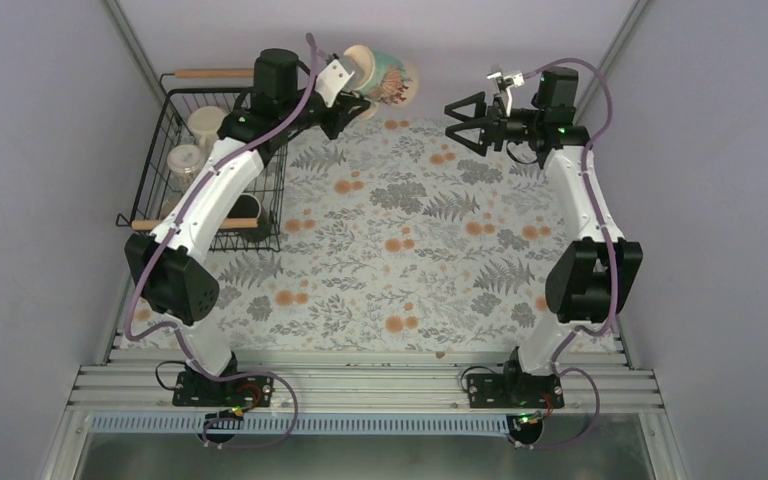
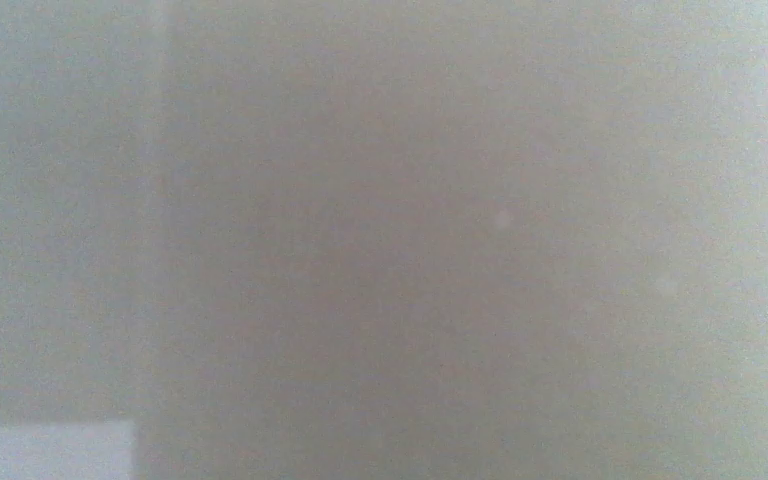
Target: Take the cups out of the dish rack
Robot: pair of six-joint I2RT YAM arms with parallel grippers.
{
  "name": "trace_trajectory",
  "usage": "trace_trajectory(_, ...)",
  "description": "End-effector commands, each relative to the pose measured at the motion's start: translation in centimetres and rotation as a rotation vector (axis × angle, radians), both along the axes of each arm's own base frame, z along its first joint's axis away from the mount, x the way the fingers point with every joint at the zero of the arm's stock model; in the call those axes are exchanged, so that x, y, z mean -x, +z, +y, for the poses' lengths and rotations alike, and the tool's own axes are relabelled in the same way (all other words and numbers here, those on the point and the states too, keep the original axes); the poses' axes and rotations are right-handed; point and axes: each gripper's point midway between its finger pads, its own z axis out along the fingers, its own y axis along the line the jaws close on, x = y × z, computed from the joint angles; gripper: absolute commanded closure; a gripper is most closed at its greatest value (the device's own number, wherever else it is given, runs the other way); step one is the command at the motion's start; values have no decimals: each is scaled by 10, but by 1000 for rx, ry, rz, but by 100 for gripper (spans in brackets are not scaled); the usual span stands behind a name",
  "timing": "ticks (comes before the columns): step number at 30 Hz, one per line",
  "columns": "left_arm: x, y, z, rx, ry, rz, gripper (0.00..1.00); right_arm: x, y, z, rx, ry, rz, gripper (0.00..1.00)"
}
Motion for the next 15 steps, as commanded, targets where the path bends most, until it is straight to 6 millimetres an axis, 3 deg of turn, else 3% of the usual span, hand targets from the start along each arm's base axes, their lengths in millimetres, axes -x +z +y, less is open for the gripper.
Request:
trace_trajectory(1,20,85,-15,181,-60,-251,98,14,0,3,-73,175,60,0)
trace_trajectory(5,30,76,-30,234,-144,-204,98,17,3,4,-81,197,29,0)
trace_trajectory(15,59,56,-75,270,-297,-124,98,1,13,5,-75,207,9,0)
